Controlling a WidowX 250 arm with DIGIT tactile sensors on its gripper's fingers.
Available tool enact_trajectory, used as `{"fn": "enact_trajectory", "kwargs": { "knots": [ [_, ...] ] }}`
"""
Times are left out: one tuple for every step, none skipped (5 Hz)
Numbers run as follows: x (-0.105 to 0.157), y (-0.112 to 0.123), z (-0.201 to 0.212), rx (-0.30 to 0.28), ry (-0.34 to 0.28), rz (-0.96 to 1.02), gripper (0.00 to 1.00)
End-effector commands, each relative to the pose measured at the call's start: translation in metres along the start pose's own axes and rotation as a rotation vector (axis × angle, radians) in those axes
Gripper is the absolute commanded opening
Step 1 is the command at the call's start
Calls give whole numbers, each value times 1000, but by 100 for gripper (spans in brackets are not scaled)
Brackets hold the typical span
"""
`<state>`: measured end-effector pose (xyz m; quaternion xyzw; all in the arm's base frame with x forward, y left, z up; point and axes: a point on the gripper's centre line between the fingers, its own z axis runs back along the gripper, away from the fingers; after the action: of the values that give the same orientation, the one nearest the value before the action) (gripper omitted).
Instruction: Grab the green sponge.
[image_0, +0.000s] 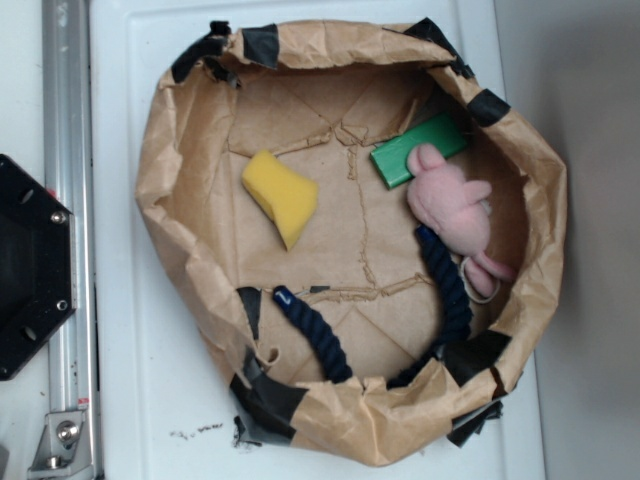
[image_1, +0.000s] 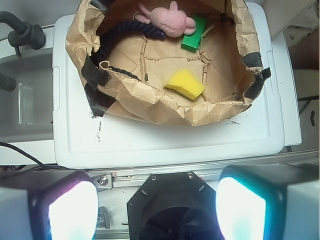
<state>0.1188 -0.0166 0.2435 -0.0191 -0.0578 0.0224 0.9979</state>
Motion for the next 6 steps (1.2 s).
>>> {"fn": "enact_trajectory", "kwargs": {
  "knots": [
    [0, 0, 0, 0, 0, 0, 100],
    [39, 30, -32, -35, -7, -170, 100],
    [71, 45, -50, -36, -34, -222, 100],
    [89, 55, -75, -41, -38, -292, 100],
    [105, 57, -121, -24, -11, -343, 100],
    [109, 55, -155, 29, -15, -422, 100]
  ]
}}
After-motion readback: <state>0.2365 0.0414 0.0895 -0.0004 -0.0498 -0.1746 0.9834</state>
